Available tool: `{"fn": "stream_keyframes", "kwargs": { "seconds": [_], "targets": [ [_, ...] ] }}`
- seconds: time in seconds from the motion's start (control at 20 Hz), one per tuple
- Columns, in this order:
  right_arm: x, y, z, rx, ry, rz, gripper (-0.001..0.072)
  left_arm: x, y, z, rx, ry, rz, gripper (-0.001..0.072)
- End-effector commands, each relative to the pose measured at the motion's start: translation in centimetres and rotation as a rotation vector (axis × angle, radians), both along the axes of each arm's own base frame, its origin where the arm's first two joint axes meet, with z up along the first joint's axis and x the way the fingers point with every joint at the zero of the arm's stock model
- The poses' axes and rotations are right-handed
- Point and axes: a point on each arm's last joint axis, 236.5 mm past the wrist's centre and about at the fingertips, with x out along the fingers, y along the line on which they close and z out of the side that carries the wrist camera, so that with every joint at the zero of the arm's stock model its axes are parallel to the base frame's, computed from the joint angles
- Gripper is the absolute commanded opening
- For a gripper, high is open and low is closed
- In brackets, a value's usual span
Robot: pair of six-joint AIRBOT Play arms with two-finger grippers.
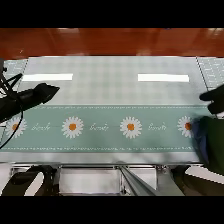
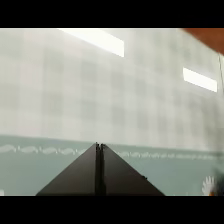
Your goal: Fold the shirts.
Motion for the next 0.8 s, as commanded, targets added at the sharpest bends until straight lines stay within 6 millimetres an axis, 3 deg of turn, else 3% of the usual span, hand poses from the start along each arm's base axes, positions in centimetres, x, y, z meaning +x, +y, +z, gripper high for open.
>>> {"fn": "stream_keyframes", "kwargs": {
  "seconds": [0.0, 0.1, 0.3, 0.4, 0.45, 0.5, 0.55, 0.75],
  "targets": [
    [-7.0, -3.2, -3.4, 0.05, 0.153, -0.21, 0.0026, 1.8, 1.6, 1.8, 0.014, -0.09, 0.08, 0.0016],
    [-11.1, -3.5, -6.1, 0.088, 0.246, -0.323, 0.0027, 2.3, 2.2, 2.3, 0.049, -0.133, 0.089, 0.0016],
    [-21.3, -2.7, -11.8, 0.108, 0.548, -0.583, 0.0027, 3.1, 3.1, 2.9, 0.079, -0.181, 0.12, 0.0016],
    [-24.9, -1.6, -13.6, 0.11, 0.674, -0.647, 0.0028, 3.5, 3.2, 2.2, 0.08, -0.164, 0.124, 0.0016],
    [-26.3, -1.0, -14.4, 0.107, 0.735, -0.66, 0.0134, 3.7, 3.2, 1.5, 0.079, -0.143, 0.121, 0.0016],
    [-27.2, -0.4, -15.2, 0.114, 0.775, -0.659, 0.0351, 3.9, 3.1, 0.6, 0.079, -0.119, 0.116, 0.0016],
    [-27.6, 0.1, -15.9, 0.127, 0.801, -0.65, 0.0413, 4.2, 3.1, -0.2, 0.079, -0.097, 0.115, 0.0016],
    [-27.3, 0.4, -16.4, 0.153, 0.8, -0.642, 0.0412, 5.5, 3.2, -3.6, 0.097, -0.014, 0.101, 0.0016]
  ]
}}
